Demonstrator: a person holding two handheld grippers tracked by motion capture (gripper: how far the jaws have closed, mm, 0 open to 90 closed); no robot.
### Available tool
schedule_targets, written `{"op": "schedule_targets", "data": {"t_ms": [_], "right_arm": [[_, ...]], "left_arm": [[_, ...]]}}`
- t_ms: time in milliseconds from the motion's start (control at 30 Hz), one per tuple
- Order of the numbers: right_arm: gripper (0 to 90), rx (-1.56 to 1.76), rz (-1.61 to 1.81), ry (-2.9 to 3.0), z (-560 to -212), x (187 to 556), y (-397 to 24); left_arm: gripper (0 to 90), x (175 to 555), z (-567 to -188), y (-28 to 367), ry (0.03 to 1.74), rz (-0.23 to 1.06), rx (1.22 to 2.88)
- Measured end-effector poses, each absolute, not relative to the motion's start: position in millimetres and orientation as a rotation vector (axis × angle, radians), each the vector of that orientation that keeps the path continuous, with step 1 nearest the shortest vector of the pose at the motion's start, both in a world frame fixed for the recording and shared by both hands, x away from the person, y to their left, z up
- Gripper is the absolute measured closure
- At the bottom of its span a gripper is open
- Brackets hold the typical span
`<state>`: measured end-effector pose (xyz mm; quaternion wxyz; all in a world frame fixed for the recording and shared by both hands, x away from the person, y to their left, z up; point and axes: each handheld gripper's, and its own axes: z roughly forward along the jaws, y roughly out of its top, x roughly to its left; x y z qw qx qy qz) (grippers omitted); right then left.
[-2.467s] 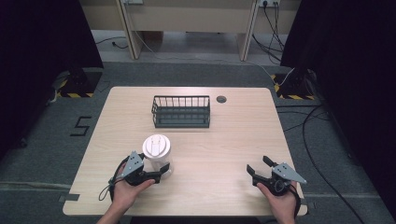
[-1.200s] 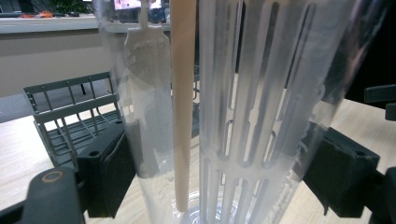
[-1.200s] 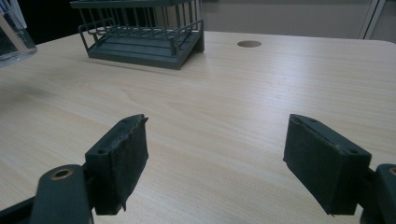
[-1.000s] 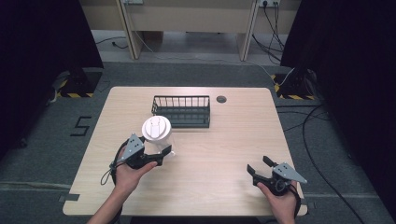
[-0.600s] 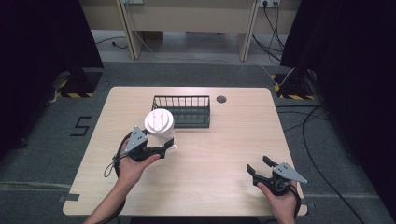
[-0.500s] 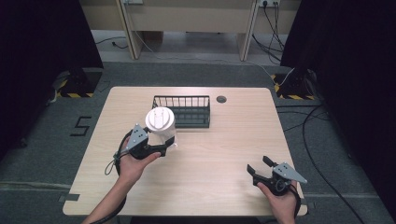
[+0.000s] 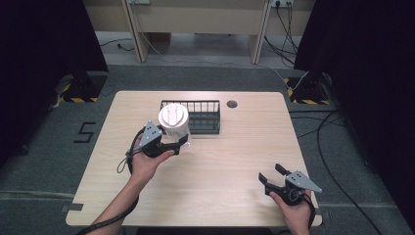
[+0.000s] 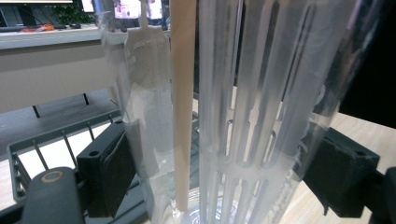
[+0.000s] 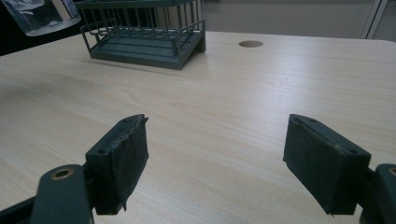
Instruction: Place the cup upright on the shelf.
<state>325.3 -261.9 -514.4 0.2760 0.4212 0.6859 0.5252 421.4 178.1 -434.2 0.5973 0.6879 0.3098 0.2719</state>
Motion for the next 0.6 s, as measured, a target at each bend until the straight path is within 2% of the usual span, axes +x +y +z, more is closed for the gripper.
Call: {"op": "schedule_targets", "data": {"t_ms": [600], "right_arm": [[22.3, 1.133, 1.413, 1.842, -514, 325, -262]], "left_arm": [[17.5, 447, -415, 165, 0.723, 0.661, 1.601]]}}
